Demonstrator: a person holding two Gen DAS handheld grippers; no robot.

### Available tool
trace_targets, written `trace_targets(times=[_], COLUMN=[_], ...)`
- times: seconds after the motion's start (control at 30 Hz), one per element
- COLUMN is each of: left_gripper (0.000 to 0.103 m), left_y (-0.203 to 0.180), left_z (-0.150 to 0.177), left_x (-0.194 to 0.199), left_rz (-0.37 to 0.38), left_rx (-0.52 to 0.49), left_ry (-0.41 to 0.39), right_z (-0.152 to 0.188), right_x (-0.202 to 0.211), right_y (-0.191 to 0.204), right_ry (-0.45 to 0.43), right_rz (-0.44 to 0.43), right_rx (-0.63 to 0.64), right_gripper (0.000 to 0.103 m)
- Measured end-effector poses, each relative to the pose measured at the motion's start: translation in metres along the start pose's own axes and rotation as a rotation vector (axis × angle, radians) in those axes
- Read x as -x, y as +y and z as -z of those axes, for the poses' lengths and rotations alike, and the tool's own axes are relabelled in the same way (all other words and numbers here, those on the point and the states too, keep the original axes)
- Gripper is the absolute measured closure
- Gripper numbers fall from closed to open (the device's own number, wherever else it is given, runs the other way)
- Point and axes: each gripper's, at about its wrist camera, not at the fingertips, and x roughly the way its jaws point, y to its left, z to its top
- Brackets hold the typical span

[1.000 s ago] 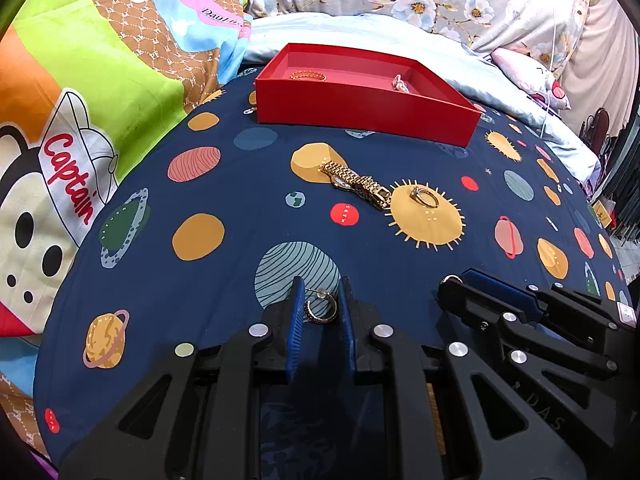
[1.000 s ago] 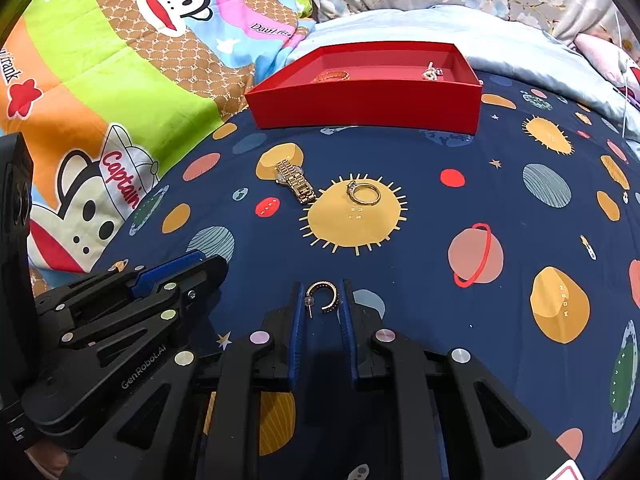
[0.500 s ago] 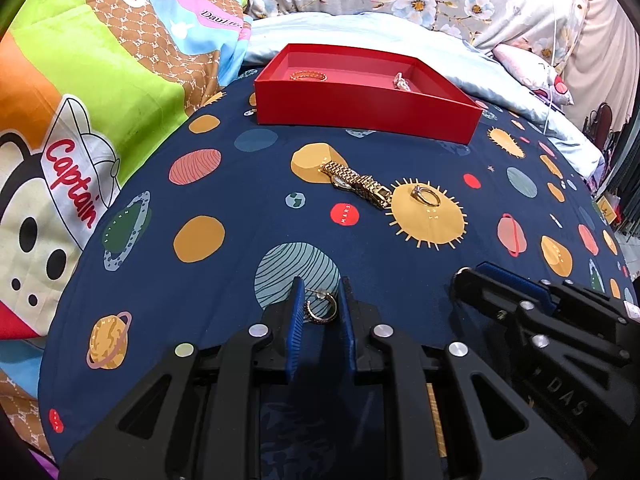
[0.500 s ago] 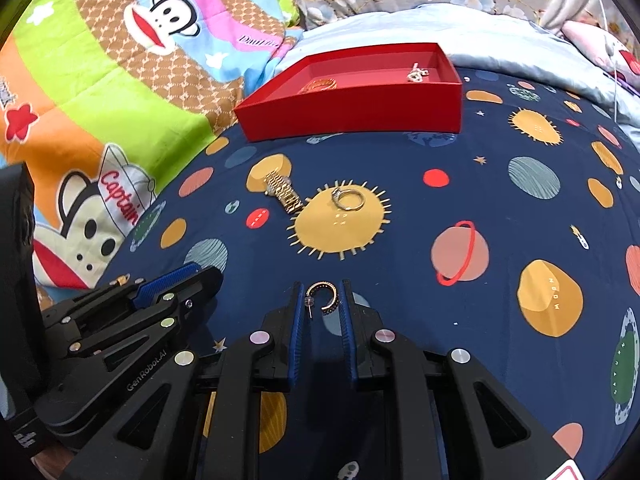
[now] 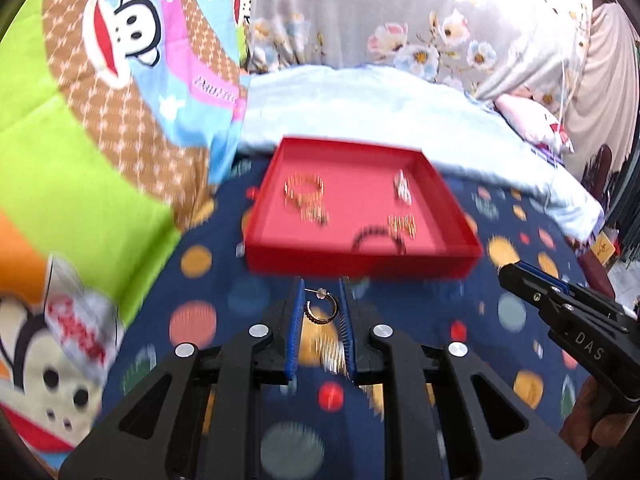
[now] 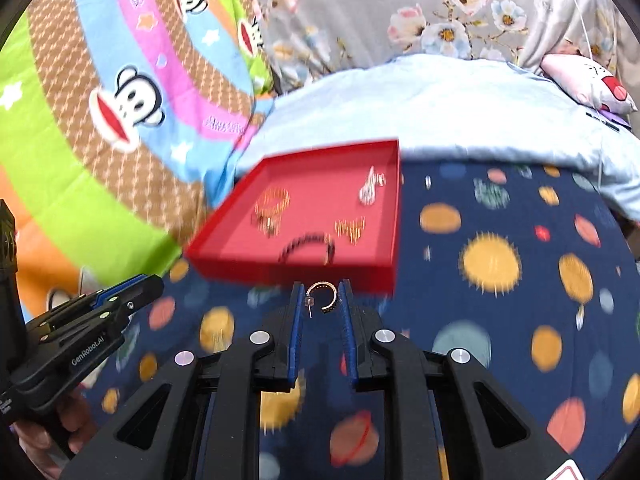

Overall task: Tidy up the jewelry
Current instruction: 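Carry both hoop earrings into the red tray and open both grippers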

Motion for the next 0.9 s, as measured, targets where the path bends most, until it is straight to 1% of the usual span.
trace_targets(times=[0.13,0.33,0.57,0.7,0.73,0.77,0.83,0.9], left_gripper=[0.087,0.087,0.087,0.086,0.082,0.070,0.052,0.051], left_y=[-0.004,-0.007,-0.005,-0.005,-0.005,-0.005,-0.005,-0.007], left_z=[-0.033,-0.059,-0.067,-0.066,-0.065,-0.065,-0.064,-0.063], left_x=[-0.018,-0.049,-0.085,-0.096,-0.098,-0.098,-0.095,-0.090], left_rz=[-0.037,-0.050,-0.052,-0.048,-0.049,-0.053,-0.081,-0.101], left_rx=[-0.017,-0.021,0.000,0.004,0.009,0.013,0.014,-0.004], left_ry=[-0.033,-0.031,0.006,0.019,0.017,0.012,-0.012,-0.037], right_z=[-0.029,-0.047,-0.045,-0.045,-0.045,-0.045,-0.045,-0.044], right_x=[-0.017,-0.049,-0.077,-0.084,-0.084,-0.083,-0.080,-0.076], right_y=[-0.007,-0.015,-0.016,-0.016,-0.016,-0.016,-0.018,-0.018], right_ry=[-0.023,-0.005,0.031,0.026,0.013,0.004,-0.008,-0.012], right_rz=[0.011,0.006,0.020,0.039,0.042,0.044,0.043,0.036], right_rx=[0.003,-0.028,-0.016,-0.001,-0.002,-0.004,-0.018,-0.028], right_gripper=[0.087,0.087,0.086,0.085,0.083,0.077,0.073,0.073])
